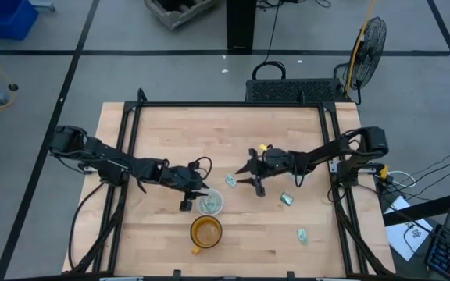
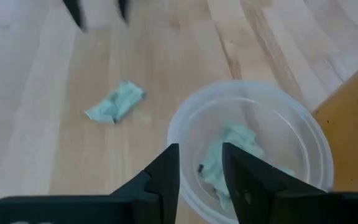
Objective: Pick and place items into bin
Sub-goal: Put the stevia packet into the right transparent bin
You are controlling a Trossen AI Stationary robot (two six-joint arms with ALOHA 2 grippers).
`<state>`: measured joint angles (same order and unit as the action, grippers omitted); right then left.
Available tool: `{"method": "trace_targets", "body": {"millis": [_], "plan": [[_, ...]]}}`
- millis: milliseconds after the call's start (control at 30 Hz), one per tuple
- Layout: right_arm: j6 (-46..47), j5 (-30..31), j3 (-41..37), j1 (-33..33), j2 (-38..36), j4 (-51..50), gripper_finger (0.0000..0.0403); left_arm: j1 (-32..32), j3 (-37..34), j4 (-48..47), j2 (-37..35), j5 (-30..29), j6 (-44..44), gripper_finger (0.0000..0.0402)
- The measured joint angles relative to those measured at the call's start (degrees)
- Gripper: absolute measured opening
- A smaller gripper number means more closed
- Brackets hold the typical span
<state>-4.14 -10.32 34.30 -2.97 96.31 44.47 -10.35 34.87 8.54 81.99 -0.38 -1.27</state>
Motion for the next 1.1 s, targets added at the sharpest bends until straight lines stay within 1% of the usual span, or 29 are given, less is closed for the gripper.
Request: {"method": "trace_targets", "body": {"millis": [133,300,433,600,700,800,900,1100], "plan": [[0.29,2.78,0.02,1.21,5.57,5.08,0.0166,1.19,0.05,2.90,-0.73,-0.13,2.57,0.0133],[0.68,2.77,2.75,1.21,12.04,8.06,0.0212,2.73,0.37,3.45,-0.72,-0.13,2.94,0.0134],[0.65,2.67,6.46,1.21,16.46,5.83,0.0240,3.84,0.44,3.51,-0.70,-0.20,3.40,0.0134],[0.18,4.31,9.28,1.10,18.78,0.66,0.0248,4.41,0.44,3.10,-0.70,-0.22,4.05,0.0134],[0.08,4.50,9.31,0.82,18.80,-1.20,0.0239,4.43,0.44,2.98,-0.70,-0.20,4.52,0.0134],[-0.02,5.90,9.31,0.84,18.66,-1.82,0.0219,4.43,0.44,2.71,-0.70,-0.20,5.41,0.0134],[-1.51,7.02,9.29,0.86,18.61,-1.90,0.0188,4.43,0.44,1.85,-0.70,-0.21,5.50,0.0134],[-3.74,7.42,9.18,0.86,18.70,0.48,0.0111,4.43,0.45,0.52,-0.70,-1.62,5.52,0.0134]]}}
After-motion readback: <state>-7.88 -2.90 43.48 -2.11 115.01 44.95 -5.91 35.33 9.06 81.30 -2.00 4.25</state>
